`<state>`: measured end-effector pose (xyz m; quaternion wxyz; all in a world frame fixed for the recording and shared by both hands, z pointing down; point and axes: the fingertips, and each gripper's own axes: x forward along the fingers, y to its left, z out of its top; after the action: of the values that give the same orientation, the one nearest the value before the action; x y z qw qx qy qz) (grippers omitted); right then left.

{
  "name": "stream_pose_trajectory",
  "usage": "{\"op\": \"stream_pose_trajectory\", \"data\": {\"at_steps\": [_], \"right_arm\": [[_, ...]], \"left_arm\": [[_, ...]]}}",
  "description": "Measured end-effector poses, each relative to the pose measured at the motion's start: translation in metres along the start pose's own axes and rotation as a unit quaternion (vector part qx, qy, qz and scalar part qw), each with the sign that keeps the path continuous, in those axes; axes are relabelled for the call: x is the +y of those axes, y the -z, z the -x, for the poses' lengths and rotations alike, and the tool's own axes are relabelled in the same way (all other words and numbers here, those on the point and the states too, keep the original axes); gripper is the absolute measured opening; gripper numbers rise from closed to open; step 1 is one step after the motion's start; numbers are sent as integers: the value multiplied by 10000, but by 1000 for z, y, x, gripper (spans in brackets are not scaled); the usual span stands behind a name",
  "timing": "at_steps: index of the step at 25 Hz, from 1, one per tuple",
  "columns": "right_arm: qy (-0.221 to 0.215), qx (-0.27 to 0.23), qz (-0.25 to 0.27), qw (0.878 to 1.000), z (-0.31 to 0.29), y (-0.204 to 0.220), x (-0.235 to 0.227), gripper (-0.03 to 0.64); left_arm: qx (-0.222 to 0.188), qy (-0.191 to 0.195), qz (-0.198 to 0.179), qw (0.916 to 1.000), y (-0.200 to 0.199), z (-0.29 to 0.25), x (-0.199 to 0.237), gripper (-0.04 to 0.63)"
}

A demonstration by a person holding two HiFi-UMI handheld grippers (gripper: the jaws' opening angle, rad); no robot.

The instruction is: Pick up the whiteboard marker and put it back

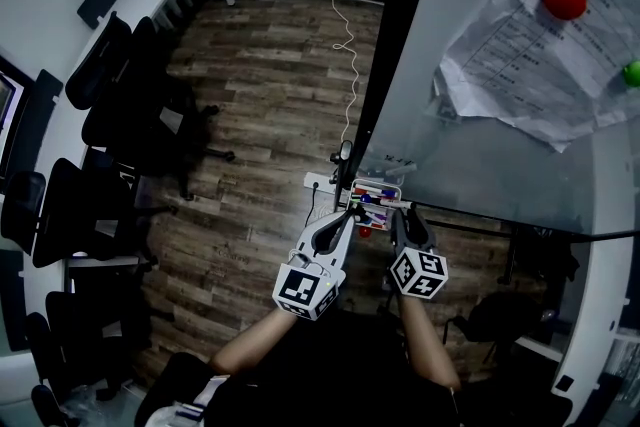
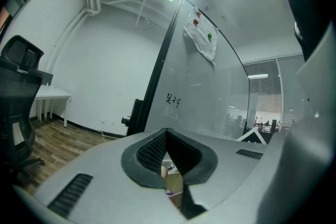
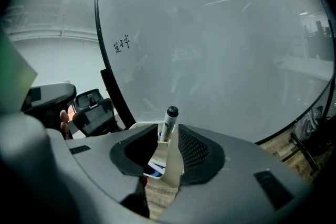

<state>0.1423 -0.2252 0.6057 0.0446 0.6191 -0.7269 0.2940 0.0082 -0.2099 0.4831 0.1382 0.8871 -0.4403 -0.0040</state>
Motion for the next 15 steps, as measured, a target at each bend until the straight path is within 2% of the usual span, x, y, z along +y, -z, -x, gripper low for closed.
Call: {"op": "stream_pose_trajectory", "data": {"at_steps": [8,10,15], "right_arm": [[73,-21,15,10000,14,2,3,116],[136,-81,47,9999,20,0,4,50],[102,-162,151,9997,33,0,12,20]], "left_arm": [[-49,63,7,10000,-1,6,-7,8],[-57,74,-2,10000,-2,8,-10,8],[-114,85,0,9999,-2,17,-16,8]]}}
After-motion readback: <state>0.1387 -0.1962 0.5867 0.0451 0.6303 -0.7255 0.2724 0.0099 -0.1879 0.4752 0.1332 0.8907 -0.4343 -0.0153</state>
